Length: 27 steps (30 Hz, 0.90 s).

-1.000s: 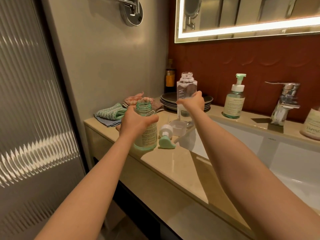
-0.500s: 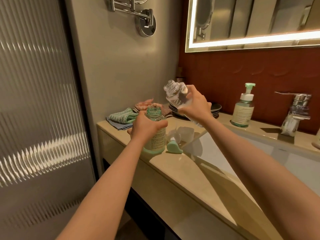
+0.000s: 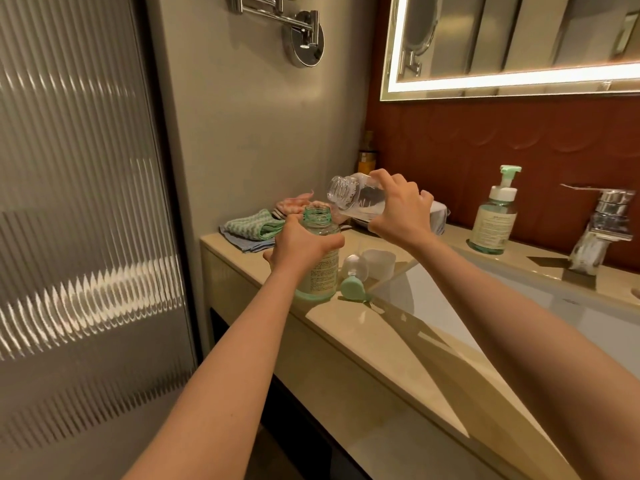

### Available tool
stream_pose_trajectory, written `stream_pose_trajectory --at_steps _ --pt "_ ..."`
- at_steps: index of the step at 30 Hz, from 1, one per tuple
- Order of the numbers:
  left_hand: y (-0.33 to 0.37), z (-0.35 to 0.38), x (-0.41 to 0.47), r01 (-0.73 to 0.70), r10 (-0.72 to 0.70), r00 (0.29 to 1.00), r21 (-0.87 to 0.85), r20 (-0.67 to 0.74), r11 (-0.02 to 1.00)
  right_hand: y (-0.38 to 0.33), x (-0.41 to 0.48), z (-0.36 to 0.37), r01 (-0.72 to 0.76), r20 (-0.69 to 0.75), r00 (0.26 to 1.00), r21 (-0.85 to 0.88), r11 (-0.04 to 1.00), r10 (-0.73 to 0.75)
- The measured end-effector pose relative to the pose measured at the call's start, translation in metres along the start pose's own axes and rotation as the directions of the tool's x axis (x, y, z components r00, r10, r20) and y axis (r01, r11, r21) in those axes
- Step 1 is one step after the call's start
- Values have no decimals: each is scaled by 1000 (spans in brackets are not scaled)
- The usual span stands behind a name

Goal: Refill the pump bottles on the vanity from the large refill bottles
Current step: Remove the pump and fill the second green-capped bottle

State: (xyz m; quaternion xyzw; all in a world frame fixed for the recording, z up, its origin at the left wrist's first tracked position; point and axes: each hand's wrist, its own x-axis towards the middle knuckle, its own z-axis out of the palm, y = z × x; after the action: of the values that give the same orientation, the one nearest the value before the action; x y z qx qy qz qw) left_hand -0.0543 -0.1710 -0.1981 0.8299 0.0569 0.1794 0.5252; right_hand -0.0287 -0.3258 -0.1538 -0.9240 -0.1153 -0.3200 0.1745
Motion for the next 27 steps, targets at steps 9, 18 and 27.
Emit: stream_pose_trajectory --at_steps 9,18,27 --pt "-1 1 0 14 -14 1000 -33 -5 999 -6 -1 -4 75 21 997 -96 992 -73" --pt "-3 2 5 9 -9 1000 -37 -2 999 -10 3 -11 116 4 993 -207 971 -118" --pt "-4 2 7 -4 4 1000 -29 -6 1000 -14 3 -12 104 11 995 -232 967 -104"
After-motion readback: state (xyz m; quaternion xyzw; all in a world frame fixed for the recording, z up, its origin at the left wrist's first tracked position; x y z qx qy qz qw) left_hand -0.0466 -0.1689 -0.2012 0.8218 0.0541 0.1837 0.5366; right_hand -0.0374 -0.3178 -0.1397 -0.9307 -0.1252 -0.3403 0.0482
